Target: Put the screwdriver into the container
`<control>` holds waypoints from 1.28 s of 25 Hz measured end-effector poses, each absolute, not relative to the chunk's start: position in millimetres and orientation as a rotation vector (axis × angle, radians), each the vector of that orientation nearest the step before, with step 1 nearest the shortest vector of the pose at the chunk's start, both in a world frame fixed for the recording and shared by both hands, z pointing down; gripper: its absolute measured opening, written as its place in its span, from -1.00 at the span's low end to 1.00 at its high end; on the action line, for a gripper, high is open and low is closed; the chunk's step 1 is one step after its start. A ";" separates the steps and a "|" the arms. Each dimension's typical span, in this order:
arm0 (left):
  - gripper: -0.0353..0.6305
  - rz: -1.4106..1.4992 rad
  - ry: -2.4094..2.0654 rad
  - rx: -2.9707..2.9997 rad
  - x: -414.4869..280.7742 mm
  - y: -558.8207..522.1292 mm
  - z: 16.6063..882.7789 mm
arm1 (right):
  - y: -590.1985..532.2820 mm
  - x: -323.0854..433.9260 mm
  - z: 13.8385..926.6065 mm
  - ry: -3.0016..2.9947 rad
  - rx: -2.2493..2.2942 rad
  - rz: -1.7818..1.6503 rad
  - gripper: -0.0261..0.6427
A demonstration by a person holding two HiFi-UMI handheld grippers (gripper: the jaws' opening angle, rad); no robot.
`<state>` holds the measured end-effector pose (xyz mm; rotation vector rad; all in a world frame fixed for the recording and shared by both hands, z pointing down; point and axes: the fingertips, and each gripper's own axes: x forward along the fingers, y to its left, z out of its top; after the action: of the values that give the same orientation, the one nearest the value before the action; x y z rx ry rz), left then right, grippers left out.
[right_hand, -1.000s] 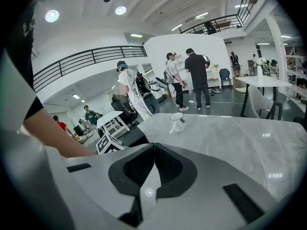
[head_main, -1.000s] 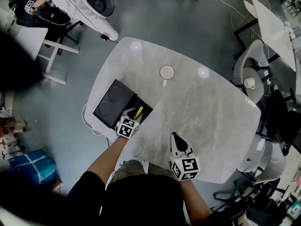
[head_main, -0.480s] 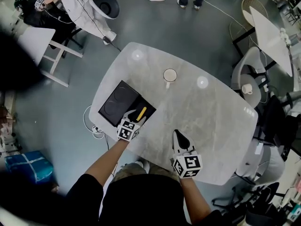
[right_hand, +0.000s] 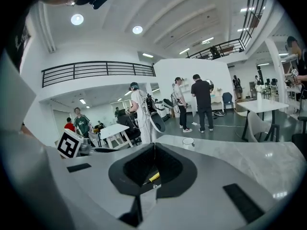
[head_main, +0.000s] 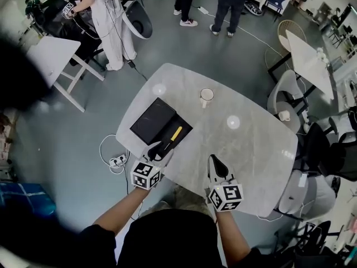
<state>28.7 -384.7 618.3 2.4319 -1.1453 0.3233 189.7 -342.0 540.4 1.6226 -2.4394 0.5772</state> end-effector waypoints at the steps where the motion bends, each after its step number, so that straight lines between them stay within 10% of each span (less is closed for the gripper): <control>1: -0.29 0.282 -1.165 2.429 19.5 -364.3 603.8 | -325.2 181.9 531.6 -2.451 1.620 0.555 -0.89; 13: -0.77 -0.042 -1.388 2.500 -189.2 -43.4 413.8 | -41.4 -4.9 406.2 -2.523 1.640 0.370 -0.89; 32: -0.83 0.043 -1.489 2.673 -199.6 4.0 372.7 | 3.0 -48.0 384.6 -2.516 1.575 0.232 -0.89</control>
<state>-199.6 4.0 372.7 2.6727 -1.4893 0.0432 -48.0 3.0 384.6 1.5750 -2.5161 0.2324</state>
